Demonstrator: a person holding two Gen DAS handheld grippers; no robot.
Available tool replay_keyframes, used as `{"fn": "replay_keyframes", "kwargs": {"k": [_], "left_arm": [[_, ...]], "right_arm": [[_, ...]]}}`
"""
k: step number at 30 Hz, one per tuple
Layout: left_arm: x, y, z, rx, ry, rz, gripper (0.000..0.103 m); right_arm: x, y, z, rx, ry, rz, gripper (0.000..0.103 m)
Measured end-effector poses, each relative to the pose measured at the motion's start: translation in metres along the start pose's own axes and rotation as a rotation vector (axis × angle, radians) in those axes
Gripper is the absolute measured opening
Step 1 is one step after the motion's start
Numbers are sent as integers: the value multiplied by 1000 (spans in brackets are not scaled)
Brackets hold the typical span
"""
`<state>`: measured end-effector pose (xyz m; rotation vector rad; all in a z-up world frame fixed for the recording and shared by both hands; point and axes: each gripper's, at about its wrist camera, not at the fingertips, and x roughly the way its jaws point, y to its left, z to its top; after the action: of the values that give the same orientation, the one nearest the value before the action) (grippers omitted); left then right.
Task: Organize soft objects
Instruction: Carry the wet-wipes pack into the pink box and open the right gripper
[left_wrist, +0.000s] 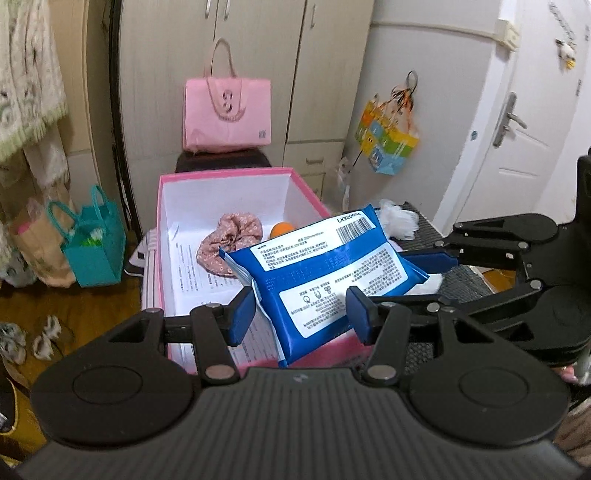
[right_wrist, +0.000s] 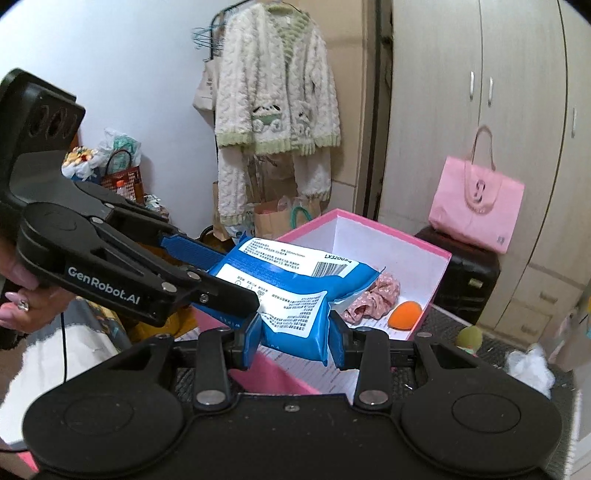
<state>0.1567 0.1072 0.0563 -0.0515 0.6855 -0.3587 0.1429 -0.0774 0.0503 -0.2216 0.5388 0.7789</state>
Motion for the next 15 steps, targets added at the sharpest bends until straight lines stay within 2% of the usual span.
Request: {"fn": "replay_keyframes", "kwargs": {"k": [3, 7, 15], "left_arm": [[24, 11, 8, -23, 34, -19, 52], [52, 23, 9, -60, 75, -37, 52], [83, 34, 5, -49, 139, 8, 51]], "right_arm": [[16, -18, 3, 68, 10, 8, 44], [36, -29, 3, 94, 35, -7, 43], [76, -45, -7, 131, 133, 42, 43]]}}
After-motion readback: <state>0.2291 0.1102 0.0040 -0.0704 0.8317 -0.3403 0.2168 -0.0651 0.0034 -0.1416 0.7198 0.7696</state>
